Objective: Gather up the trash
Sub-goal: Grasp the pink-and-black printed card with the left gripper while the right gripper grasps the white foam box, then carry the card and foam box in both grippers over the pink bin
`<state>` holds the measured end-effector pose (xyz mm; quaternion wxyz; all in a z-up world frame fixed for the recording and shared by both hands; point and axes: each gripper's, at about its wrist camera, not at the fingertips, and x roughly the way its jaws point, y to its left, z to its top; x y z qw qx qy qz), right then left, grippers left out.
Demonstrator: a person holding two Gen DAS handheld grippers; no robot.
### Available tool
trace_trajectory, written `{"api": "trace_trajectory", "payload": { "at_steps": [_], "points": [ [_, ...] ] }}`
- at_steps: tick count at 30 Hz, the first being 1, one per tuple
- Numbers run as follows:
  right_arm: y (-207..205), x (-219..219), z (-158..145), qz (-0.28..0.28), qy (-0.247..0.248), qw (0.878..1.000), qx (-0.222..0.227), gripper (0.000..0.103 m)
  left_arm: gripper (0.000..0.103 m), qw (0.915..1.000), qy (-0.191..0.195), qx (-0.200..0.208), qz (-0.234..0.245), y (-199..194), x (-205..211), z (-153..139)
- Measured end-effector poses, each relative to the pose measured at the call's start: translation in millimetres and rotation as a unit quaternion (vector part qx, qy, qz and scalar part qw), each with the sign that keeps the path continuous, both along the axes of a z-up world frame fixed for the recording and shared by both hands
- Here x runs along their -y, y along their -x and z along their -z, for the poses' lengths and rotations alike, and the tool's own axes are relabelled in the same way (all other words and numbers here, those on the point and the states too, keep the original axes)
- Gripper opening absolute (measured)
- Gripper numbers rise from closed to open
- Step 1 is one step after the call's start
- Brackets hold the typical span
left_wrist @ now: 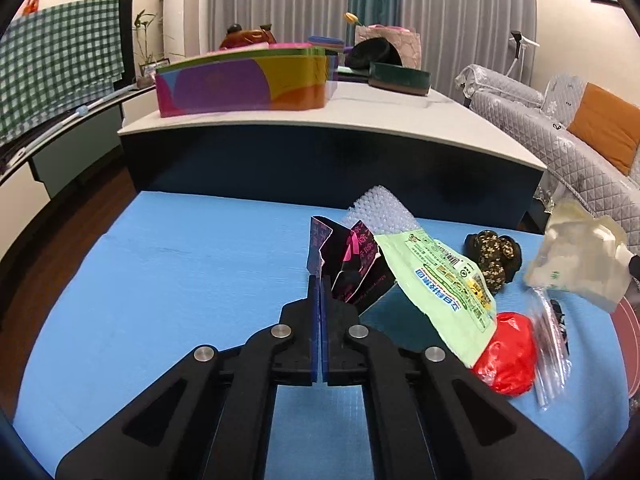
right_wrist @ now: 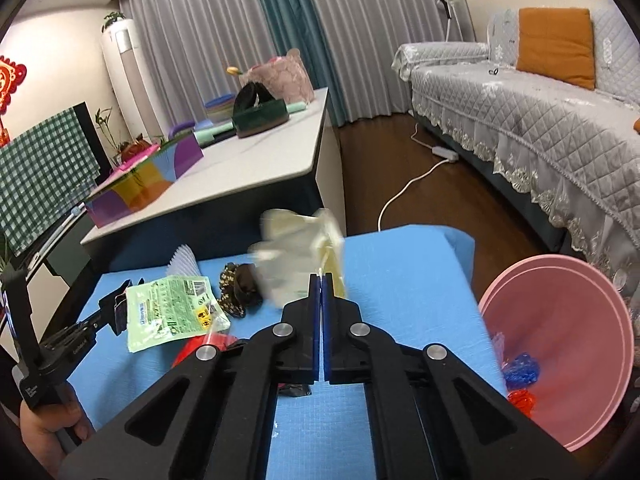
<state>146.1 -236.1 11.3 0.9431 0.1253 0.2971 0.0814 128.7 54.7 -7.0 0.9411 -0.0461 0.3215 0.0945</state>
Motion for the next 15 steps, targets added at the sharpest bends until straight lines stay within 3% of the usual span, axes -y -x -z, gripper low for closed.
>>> {"api": "trace_trajectory", "payload": {
  "at_steps": [15],
  "points": [
    [45.5,16.6,-34.8,0.011,0.023,0.999,0.043,0.001,0.000,0.9991,-0.005,0.037,0.020,36.3,18.0,-32.4]
  ]
}}
